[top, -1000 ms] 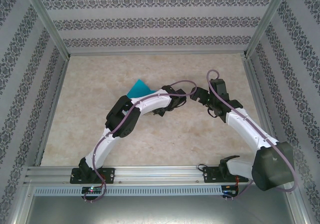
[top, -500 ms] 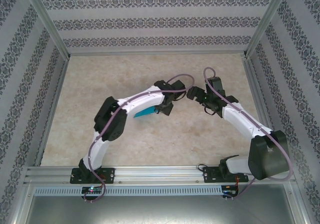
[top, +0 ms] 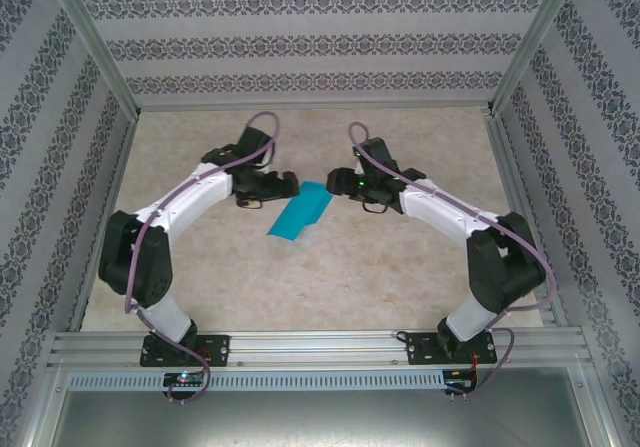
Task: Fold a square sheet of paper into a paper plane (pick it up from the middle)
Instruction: Rotate the paper at the center of the table.
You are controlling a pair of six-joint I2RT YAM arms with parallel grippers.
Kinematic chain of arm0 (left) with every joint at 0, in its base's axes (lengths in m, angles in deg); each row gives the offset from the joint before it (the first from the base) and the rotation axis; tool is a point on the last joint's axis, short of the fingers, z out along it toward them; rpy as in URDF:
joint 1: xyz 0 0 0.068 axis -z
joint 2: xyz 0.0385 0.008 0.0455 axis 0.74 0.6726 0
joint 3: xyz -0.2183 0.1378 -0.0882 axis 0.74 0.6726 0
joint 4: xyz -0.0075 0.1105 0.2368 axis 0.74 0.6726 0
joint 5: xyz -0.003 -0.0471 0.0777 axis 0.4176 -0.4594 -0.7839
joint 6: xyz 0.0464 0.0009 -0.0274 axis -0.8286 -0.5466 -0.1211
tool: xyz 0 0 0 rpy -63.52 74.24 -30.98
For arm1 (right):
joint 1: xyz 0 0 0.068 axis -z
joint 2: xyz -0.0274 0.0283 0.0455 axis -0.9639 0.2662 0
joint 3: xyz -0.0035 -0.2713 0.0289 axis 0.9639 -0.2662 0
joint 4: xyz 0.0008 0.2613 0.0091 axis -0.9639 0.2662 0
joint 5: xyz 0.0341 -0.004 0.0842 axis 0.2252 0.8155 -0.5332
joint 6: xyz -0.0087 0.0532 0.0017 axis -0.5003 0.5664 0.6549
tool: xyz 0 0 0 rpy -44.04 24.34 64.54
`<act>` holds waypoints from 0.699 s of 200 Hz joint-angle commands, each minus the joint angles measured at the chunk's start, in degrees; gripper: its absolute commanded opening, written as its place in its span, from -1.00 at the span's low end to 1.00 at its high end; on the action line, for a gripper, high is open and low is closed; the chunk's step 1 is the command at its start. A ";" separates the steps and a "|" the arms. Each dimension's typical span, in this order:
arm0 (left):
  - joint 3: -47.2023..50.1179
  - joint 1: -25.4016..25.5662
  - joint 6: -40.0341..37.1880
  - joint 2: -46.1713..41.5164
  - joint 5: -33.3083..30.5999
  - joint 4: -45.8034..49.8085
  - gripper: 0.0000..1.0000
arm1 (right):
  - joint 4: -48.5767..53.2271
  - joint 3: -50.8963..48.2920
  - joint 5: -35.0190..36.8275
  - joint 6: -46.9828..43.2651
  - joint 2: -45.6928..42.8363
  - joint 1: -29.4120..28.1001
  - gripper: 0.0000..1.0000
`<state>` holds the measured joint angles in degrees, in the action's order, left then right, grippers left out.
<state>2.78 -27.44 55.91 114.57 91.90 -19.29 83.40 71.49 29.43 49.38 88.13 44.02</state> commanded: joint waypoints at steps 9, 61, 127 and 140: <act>7.65 -7.65 5.89 -4.30 0.02 -4.11 1.00 | -0.75 7.38 -1.46 0.60 6.09 -6.16 0.19; 13.02 -13.08 4.81 -5.89 -3.02 -2.93 1.00 | 3.53 18.27 -3.08 1.02 19.85 -12.65 0.09; 14.62 -15.17 5.29 -7.29 -3.41 -3.00 1.00 | 10.68 28.84 -5.47 -1.95 30.45 -16.08 0.01; 14.99 -15.37 5.33 -7.59 -3.48 -3.10 1.00 | 11.35 28.60 -5.50 -2.66 31.14 -16.04 0.00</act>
<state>16.81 -41.80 60.39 109.06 89.21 -21.43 90.79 98.50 24.71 48.77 118.09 28.26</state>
